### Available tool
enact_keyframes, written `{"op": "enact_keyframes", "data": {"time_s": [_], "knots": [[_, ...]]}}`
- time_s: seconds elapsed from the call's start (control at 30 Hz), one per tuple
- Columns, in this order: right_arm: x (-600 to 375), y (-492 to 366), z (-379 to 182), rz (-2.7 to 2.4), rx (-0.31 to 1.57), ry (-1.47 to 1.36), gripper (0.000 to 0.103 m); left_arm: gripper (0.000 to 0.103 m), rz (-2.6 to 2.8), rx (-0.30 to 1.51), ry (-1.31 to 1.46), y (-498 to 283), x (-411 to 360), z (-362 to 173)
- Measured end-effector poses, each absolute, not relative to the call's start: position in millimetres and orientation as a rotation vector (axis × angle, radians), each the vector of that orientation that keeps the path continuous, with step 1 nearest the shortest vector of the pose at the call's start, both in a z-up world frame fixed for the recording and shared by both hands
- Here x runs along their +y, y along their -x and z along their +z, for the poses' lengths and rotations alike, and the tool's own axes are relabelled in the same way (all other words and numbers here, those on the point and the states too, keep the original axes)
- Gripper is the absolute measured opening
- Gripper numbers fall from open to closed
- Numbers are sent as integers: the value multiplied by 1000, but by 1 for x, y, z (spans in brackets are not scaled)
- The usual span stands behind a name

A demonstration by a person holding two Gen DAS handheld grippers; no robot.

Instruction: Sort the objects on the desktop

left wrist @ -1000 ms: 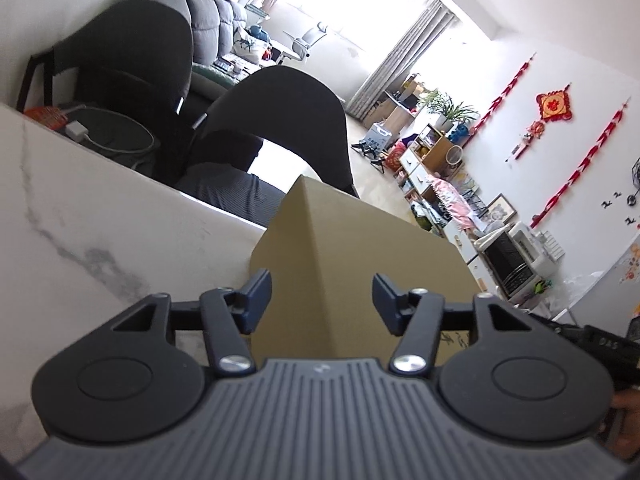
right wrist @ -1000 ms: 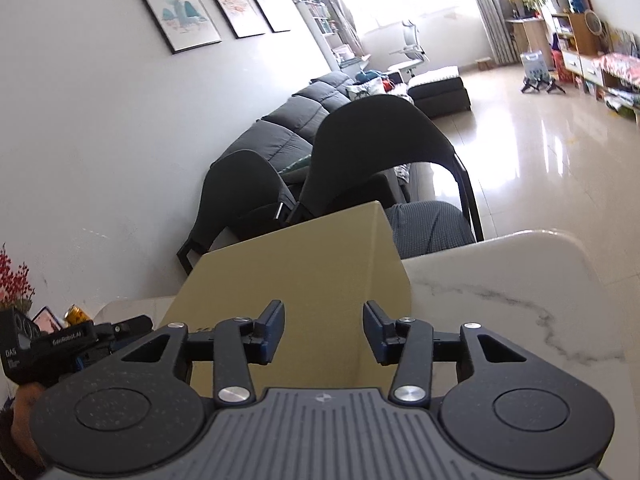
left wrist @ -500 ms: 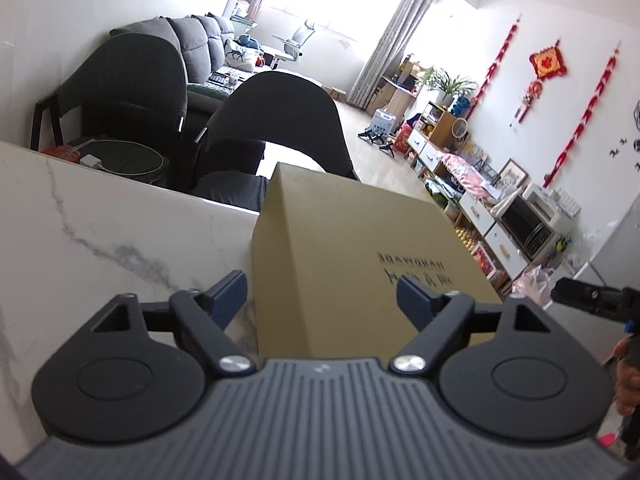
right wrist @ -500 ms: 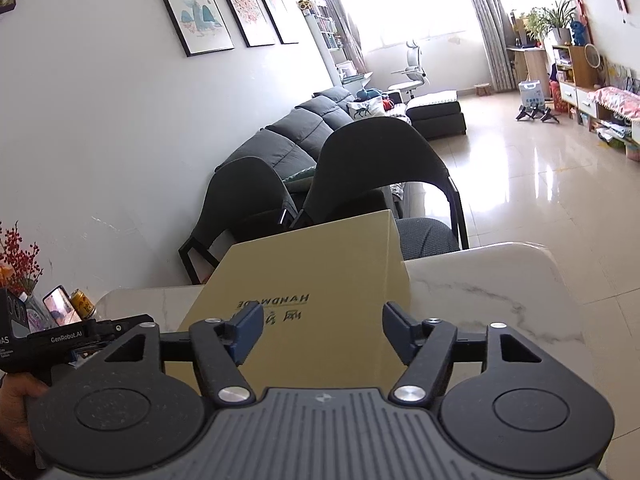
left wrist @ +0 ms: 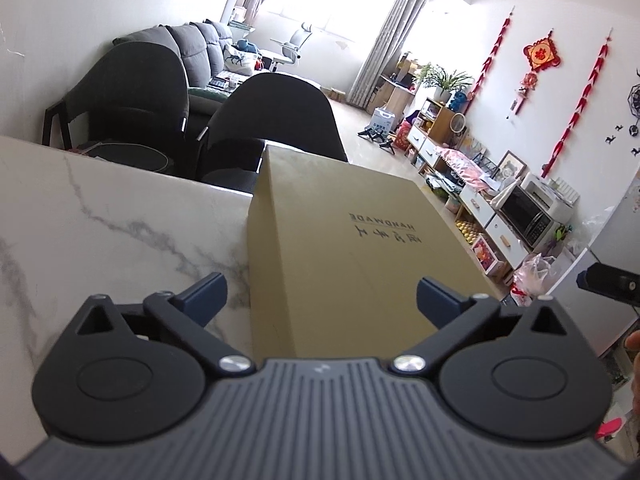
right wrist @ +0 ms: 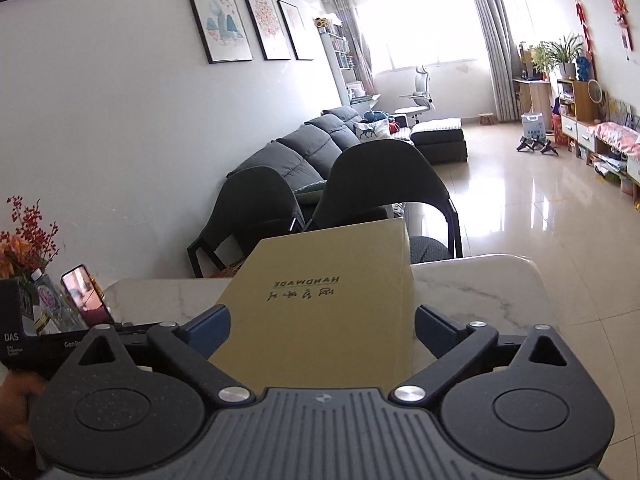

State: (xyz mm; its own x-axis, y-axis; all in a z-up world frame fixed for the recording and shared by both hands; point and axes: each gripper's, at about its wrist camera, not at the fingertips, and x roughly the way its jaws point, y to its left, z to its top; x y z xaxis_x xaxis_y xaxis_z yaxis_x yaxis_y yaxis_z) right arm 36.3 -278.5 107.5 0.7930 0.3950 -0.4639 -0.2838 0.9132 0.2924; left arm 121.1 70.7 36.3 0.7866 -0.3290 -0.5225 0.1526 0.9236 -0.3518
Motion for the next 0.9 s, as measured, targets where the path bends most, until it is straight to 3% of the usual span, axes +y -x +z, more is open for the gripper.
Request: {"op": "enact_keyframes", "data": {"time_s": [0.9], "knots": [[-246,40,112,353,517,-77,103,103,-121,526,187,-54,42,50]]}}
